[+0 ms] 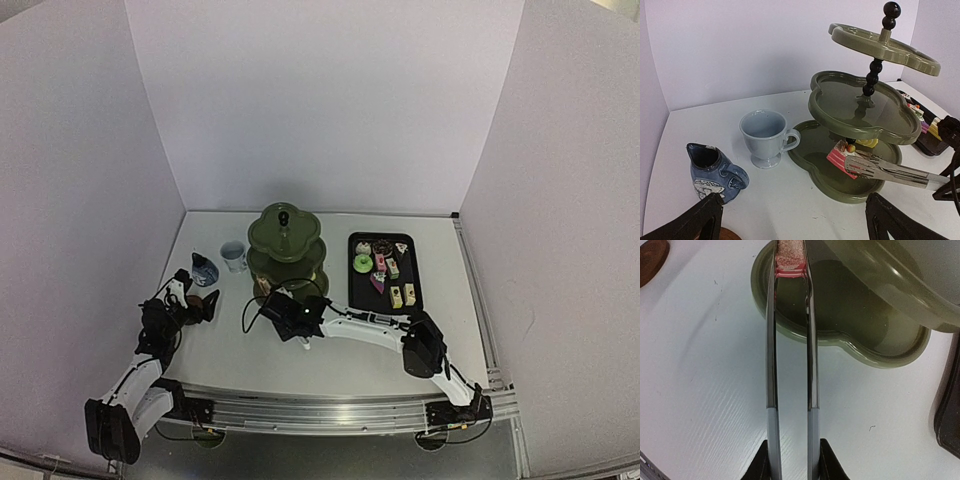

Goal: Serve the afternoon tea

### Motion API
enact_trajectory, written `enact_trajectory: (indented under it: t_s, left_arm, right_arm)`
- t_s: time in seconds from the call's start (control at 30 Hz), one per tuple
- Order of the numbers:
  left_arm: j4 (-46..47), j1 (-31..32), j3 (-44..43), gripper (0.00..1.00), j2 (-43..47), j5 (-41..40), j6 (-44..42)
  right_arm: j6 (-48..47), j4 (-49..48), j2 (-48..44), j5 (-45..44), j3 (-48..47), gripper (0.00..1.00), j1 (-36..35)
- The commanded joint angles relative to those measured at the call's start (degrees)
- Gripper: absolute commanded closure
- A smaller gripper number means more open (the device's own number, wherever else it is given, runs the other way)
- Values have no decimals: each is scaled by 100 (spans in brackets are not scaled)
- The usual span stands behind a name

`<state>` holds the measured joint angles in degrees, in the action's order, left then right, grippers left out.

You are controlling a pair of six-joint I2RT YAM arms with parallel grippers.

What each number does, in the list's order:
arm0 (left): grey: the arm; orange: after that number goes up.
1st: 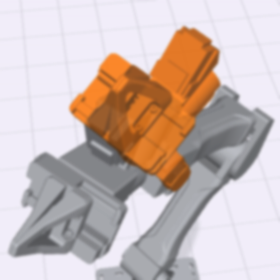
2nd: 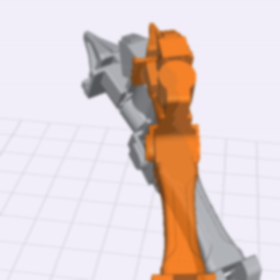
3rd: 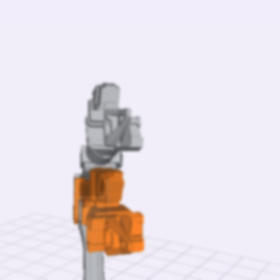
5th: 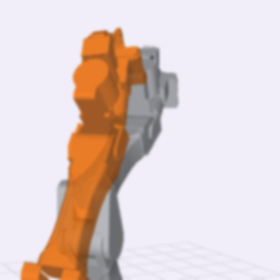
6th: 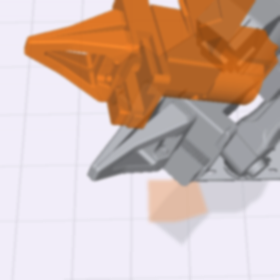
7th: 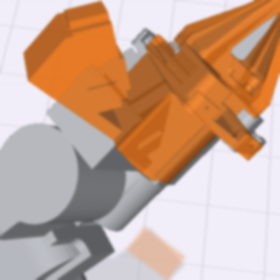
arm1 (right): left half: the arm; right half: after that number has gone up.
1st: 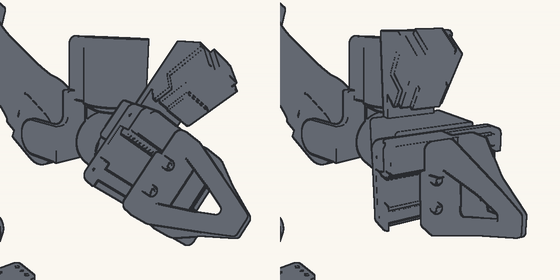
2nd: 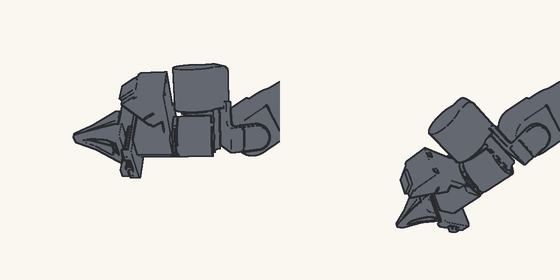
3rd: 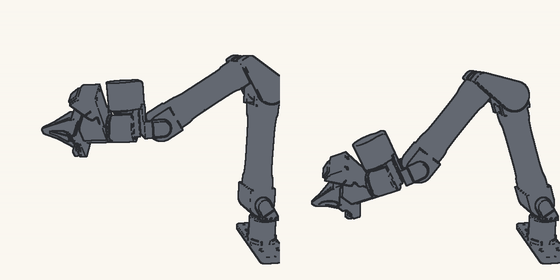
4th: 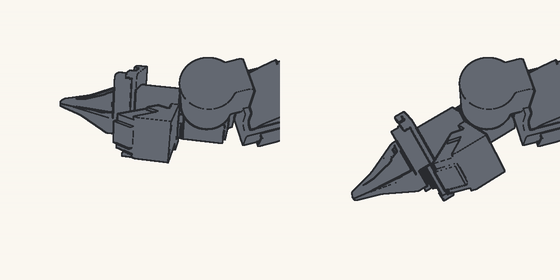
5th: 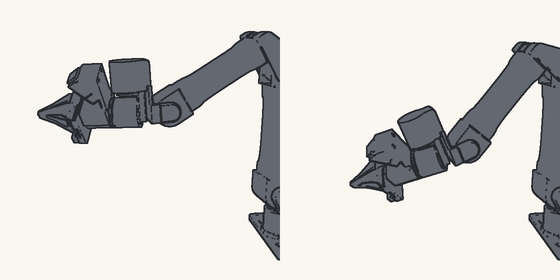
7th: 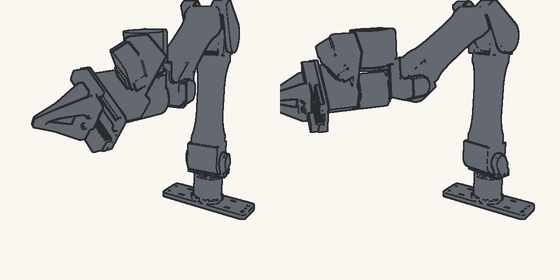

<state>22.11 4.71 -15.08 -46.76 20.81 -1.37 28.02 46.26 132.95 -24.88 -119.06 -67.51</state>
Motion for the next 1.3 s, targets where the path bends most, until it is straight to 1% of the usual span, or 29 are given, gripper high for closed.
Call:
enact_trajectory:
  t_s: [0.0, 0.2, 0.43, 0.63, 0.87, 1.07, 1.27]
  left_arm:
    - [221, 29, 60, 0, 85, 52, 52]
    - [200, 51, 50, 0, 115, 61, 65]
    - [195, 68, 58, 0, 149, 72, 49]
    - [203, 71, 60, 0, 176, 71, 49]
    - [200, 80, 58, 0, 194, 80, 49]
    - [197, 82, 68, 0, 207, 90, 47]
    - [206, 77, 84, 0, 220, 93, 26]
  right_arm:
    - [402, -167, 196, -429, -451, 99, 59]
    - [517, -170, 633, -500, -931, 99, 108]
    - [779, -181, 755, -657, -959, 99, 213]
    - [776, -259, 1015, -607, -1273, 99, 223]
    - [1032, -348, 1186, -672, -1338, 99, 350]
    - [973, -472, 1432, -574, -1657, 99, 443]
    - [1078, -588, 1506, -571, -1678, 99, 477]
